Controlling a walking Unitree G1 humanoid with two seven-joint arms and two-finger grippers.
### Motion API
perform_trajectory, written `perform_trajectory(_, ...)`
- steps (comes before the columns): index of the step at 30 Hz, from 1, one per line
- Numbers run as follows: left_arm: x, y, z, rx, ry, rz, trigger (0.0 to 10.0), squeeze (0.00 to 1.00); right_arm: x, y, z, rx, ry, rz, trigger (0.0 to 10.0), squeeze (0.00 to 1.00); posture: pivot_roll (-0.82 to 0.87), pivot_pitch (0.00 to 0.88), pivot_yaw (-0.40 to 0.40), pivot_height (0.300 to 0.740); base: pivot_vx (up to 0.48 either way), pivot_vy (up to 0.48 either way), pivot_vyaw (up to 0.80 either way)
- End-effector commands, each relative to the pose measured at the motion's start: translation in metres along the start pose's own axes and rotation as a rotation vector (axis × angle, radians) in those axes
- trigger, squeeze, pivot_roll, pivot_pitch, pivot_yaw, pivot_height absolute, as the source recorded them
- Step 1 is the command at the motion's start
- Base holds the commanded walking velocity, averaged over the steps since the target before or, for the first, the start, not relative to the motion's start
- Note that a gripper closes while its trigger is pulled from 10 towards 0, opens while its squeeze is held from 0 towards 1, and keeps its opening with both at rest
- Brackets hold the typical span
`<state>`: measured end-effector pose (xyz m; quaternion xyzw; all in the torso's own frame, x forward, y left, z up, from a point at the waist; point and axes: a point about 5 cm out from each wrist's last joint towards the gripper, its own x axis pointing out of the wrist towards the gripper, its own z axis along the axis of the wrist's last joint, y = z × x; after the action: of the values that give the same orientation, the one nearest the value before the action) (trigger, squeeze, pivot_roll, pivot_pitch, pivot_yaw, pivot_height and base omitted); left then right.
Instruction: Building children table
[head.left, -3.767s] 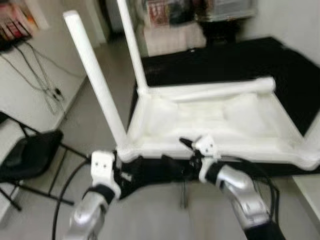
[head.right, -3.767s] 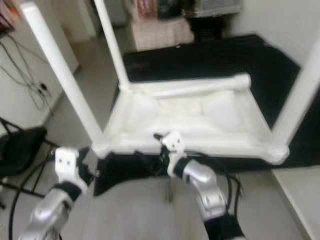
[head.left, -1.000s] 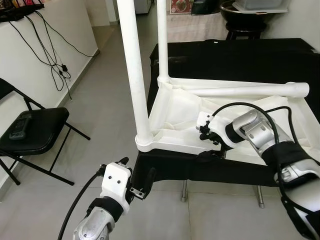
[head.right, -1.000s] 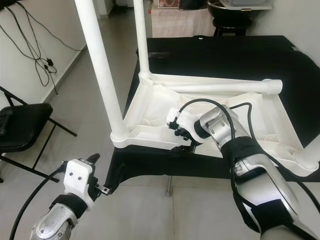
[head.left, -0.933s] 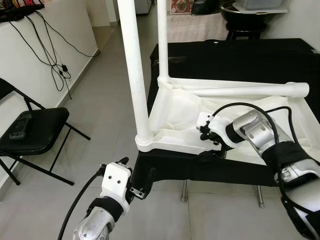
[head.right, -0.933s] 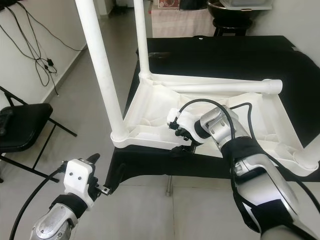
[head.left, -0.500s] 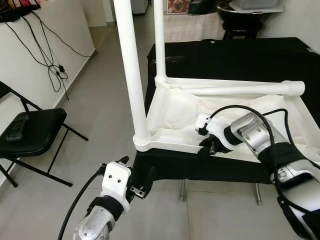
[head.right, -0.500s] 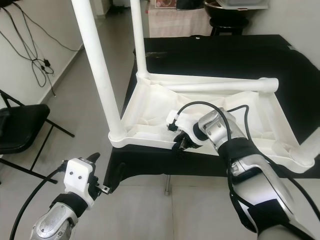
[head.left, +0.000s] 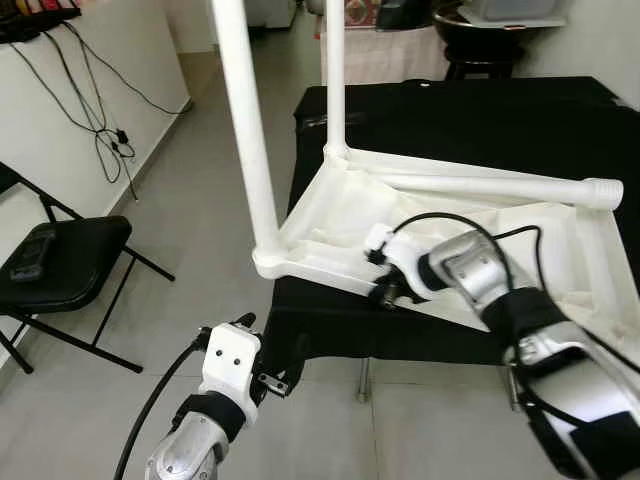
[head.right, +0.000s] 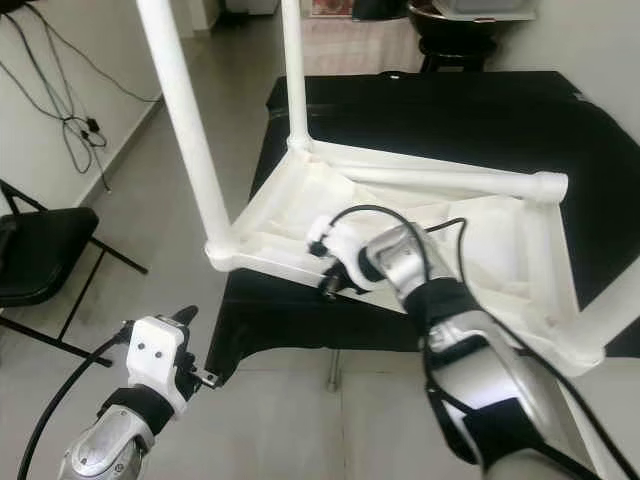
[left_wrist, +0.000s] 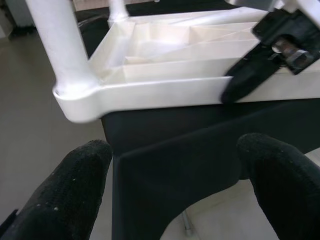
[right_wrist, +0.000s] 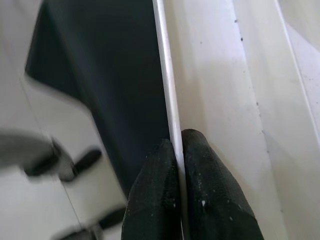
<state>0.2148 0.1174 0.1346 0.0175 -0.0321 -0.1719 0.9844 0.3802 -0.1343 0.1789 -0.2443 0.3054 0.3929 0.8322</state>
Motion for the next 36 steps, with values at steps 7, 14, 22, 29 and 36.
perform_trajectory(7, -0.006, -0.002, 0.000, 0.004, 0.020, 0.002, 10.0, 0.00, 0.002, -0.004, 0.047, 0.096, -0.180, -0.180, 0.0, 0.00, -0.05, 0.148, 0.029, 0.740, 0.000, 0.000, 0.00)
perform_trajectory(14, -0.007, -0.004, 0.002, -0.003, 0.020, 0.005, 10.0, 0.00, 0.000, -0.013, 0.065, 0.153, -0.282, -0.351, 0.0, 0.00, -0.04, 0.161, 0.024, 0.740, 0.000, 0.000, 0.00)
perform_trajectory(22, -0.008, -0.007, 0.002, -0.013, 0.022, 0.001, 10.0, 0.00, -0.009, -0.018, 0.099, 0.197, -0.453, -0.598, 10.0, 0.00, -0.04, 0.165, 0.018, 0.740, 0.000, 0.000, 0.00)
perform_trajectory(29, -0.009, -0.008, 0.003, -0.017, 0.024, -0.001, 10.0, 0.00, -0.015, -0.017, 0.117, 0.195, -0.548, -0.659, 10.0, 0.69, -0.04, 0.166, 0.018, 0.740, 0.000, 0.000, 0.00)
perform_trajectory(36, -0.008, -0.007, 0.003, -0.017, 0.026, -0.002, 10.0, 0.00, -0.023, -0.011, 0.137, 0.246, -0.753, -0.642, 10.0, 0.96, -0.05, 0.160, 0.028, 0.740, 0.000, 0.000, 0.00)
